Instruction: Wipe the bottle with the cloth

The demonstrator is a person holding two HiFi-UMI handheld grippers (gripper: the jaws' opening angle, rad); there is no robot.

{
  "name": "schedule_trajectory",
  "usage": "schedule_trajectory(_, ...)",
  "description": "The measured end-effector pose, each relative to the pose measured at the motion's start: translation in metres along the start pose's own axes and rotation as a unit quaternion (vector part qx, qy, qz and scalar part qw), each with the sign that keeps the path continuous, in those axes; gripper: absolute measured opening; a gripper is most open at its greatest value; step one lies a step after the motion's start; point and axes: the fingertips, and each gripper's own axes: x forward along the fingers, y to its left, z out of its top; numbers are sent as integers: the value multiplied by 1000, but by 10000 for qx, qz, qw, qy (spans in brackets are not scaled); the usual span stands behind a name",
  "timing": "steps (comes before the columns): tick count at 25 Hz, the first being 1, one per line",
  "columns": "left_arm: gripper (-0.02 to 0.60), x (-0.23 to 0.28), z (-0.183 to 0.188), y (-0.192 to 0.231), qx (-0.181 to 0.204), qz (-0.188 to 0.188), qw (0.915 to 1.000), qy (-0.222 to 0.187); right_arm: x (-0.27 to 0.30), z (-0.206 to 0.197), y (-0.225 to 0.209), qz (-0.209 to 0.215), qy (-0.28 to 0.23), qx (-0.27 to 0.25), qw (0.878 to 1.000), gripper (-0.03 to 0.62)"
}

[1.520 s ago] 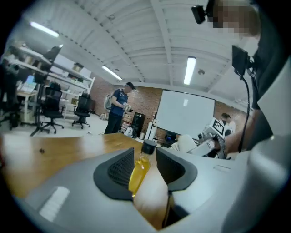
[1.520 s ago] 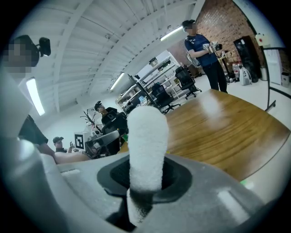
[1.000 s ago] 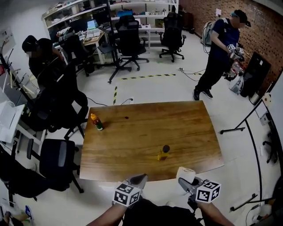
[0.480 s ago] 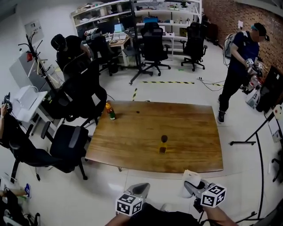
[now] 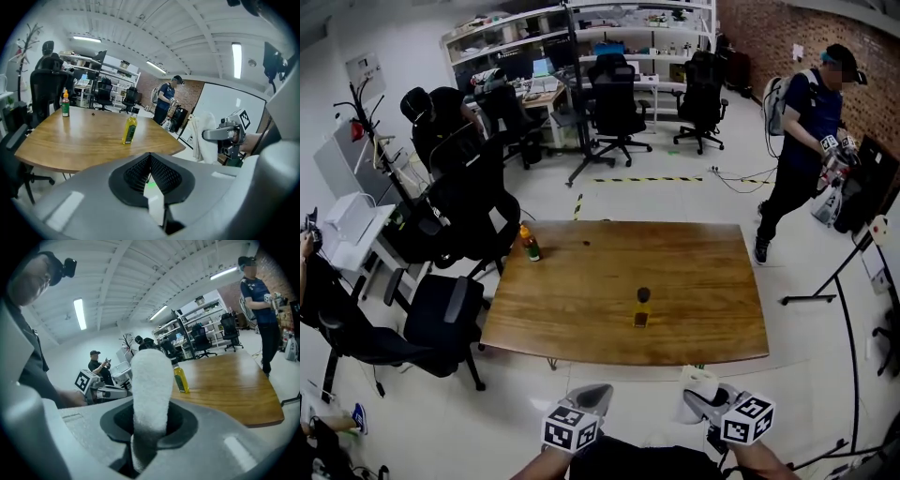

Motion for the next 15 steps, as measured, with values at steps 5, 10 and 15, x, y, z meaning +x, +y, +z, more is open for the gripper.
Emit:
schedule_trajectory(5,17,-4,8,15,251,-224,9994,14,13,0,10,-232,9,-78,9997,71)
schedule_trajectory(10,17,-13,14,24,212,-326,9992,-52,19,4,24,-422,-75,-29,9991,71)
schedule_trajectory(15,17,-18,13,28,-157,-413,9990,-88,22,2,27,-443,-134,81,9989,71)
